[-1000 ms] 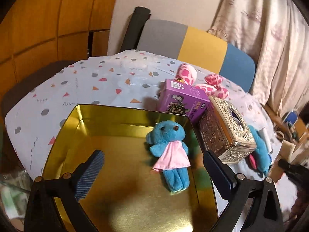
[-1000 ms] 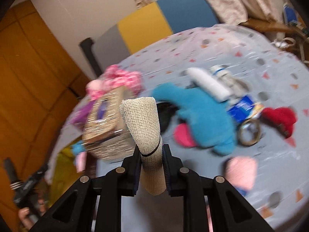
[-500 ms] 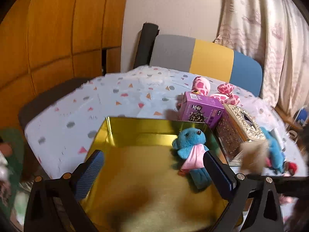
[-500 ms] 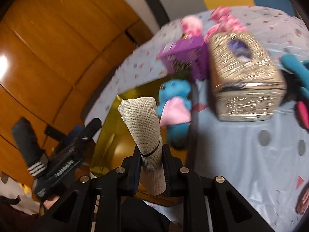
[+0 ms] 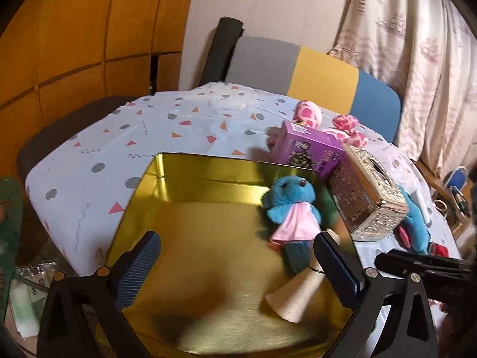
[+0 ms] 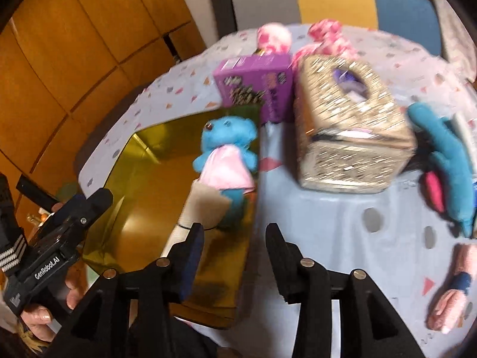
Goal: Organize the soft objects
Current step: 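Lower the beige cloth roll into the gold tray and open the right tool, then grasp the pink towel with the blue band using the left tool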
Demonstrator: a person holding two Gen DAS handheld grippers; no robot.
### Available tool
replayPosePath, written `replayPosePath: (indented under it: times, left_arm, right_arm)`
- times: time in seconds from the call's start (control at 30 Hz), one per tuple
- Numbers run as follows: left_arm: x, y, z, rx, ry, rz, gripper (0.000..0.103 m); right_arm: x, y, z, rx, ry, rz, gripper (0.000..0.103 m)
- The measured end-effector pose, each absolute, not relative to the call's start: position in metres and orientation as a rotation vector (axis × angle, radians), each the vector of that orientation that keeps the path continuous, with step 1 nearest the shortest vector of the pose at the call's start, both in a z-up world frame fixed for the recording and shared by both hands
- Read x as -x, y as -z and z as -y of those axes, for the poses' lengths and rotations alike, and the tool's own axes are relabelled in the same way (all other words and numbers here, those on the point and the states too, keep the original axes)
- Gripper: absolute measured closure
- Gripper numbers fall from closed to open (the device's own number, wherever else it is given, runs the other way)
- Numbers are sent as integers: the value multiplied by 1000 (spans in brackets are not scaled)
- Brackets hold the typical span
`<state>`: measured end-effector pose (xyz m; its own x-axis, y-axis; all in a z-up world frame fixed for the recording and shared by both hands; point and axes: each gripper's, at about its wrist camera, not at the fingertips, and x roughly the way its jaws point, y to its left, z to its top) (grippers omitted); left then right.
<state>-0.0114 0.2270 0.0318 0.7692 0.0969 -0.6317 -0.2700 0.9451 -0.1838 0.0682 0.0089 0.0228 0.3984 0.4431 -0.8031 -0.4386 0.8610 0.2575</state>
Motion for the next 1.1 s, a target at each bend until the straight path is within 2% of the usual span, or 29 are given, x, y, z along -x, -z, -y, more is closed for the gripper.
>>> replayPosePath:
  times: [0.07, 0.2, 0.3, 0.8, 1.07, 1.1]
  left_arm:
    - [9, -32, -221, 278, -173, -677, 0]
    - [7, -34, -208, 279, -136, -683, 0]
    - [8, -38, -193, 234, -115, -665, 0]
    - [1, -49, -122, 89, 44, -699, 0]
    - [-11, -51, -74, 13, 187, -741, 0]
    - [-13, -49, -66, 1, 208, -752, 0]
  right_arm:
    - [-62, -30, 4, 24, -513, -969, 56]
    - [-56, -37, 35, 62, -417, -909, 42]
    - [-57, -38, 59, 57, -356, -897, 37]
    - [-62, -43, 209, -123, -15, -846, 37]
    - [-55, -34, 295, -481, 86, -744, 34]
    - [-50, -34, 304, -536, 73, -709, 29]
